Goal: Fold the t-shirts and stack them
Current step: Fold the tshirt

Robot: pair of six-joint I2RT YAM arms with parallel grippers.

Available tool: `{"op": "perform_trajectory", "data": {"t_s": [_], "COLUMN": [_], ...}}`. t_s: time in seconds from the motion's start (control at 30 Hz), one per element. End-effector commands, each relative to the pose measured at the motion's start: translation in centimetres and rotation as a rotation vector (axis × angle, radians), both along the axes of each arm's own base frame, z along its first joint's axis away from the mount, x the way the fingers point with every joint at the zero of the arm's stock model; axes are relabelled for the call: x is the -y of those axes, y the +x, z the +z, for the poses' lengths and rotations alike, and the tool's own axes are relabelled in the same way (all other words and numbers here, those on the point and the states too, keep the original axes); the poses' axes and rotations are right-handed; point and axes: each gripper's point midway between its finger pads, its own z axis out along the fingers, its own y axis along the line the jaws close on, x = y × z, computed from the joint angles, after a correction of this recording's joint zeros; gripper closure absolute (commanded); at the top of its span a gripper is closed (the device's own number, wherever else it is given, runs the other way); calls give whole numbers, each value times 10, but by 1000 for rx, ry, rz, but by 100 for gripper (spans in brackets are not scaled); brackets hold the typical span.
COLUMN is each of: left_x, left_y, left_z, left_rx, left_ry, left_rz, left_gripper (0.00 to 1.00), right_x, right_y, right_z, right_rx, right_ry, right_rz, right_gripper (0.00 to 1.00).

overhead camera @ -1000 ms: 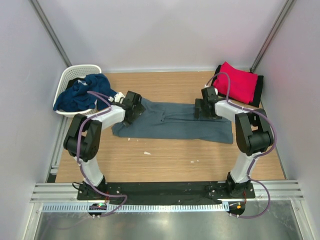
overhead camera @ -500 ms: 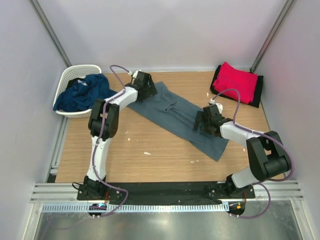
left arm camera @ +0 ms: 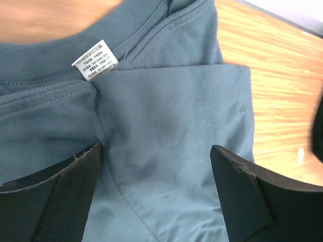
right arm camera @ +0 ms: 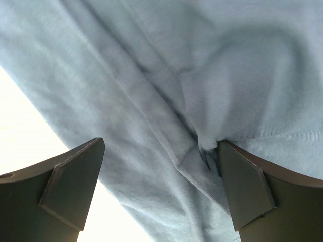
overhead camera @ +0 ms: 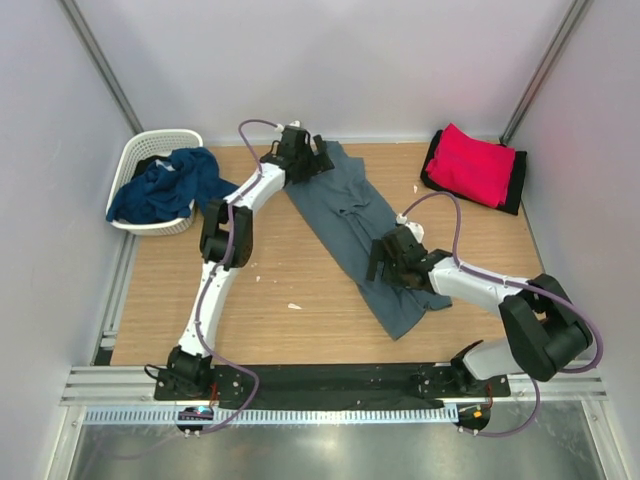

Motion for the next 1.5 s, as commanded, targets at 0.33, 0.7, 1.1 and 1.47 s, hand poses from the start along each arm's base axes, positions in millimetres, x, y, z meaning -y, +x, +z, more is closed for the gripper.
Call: {"op": "perform_trajectory", "data": {"t_s": [0.33,0.7,1.1,1.47], "left_x": [31,44,48,45], "left_y": [10,28,28,8], "left_z": [-19,-2,8,93], "left_rx": [-3,82,122,204], "left_ry": [-78,-141,-114,-118], "left_rz": [-105,-110,-148,-258], "left_gripper": [9,8,7,6], "right_x": [-22,-44,-97,-127], "right_y": [-94,-136,-144,-107], "right_z": [-34,-48,-34,44], "right_rx": [-315,-398,-363,-208], "right_ry": [-165,-208,-227,-190], "right_rz": [30,116,232,287], "right_gripper": [0,1,2,0]}}
